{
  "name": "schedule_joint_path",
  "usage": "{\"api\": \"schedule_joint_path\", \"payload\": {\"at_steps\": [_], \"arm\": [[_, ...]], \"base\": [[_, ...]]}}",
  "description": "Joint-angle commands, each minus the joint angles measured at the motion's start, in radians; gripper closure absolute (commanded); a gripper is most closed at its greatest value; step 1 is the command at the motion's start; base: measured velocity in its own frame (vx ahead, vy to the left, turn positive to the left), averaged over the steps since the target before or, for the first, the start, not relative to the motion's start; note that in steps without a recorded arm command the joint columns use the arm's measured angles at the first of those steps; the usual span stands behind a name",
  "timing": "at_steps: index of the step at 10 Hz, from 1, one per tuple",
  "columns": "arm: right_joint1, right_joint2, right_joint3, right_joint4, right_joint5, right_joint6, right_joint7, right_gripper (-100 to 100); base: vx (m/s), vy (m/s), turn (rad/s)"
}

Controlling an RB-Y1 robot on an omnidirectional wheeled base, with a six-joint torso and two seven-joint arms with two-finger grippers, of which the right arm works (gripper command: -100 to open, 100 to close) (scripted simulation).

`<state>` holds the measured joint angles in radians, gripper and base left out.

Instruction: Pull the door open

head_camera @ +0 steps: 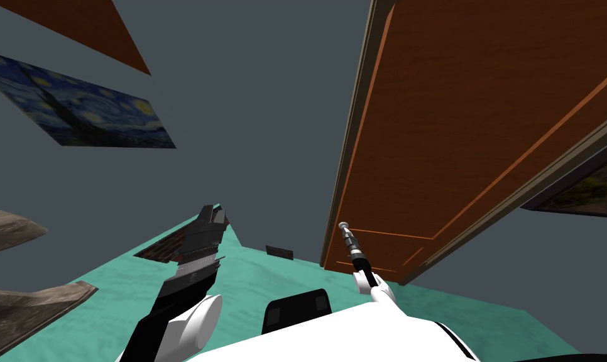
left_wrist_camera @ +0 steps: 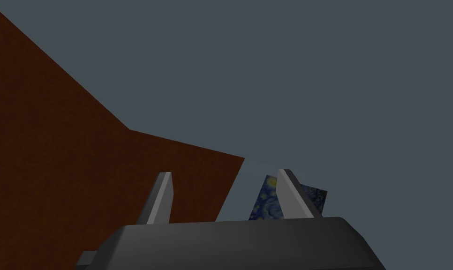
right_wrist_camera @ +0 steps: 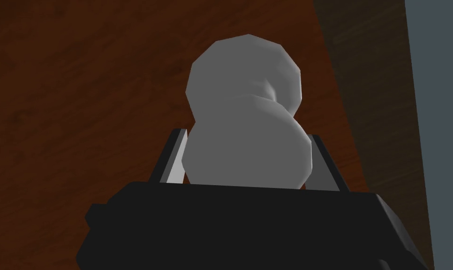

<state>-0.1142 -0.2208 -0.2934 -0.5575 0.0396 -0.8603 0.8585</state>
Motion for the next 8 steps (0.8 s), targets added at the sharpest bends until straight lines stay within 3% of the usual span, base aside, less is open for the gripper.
{"api": "schedule_joint_path", "payload": {"at_steps": [1, 8], "arm": [[0.001, 0.002, 0.005, 0.003, -0.005, -0.001, -0.029, 100], [0.002, -0.003, 0.03, 0.001, -0.047, -0.001, -0.204, 100]], "base": [[-0.021, -0.008, 0.022], [-0.025, -0.008, 0.028]]}}
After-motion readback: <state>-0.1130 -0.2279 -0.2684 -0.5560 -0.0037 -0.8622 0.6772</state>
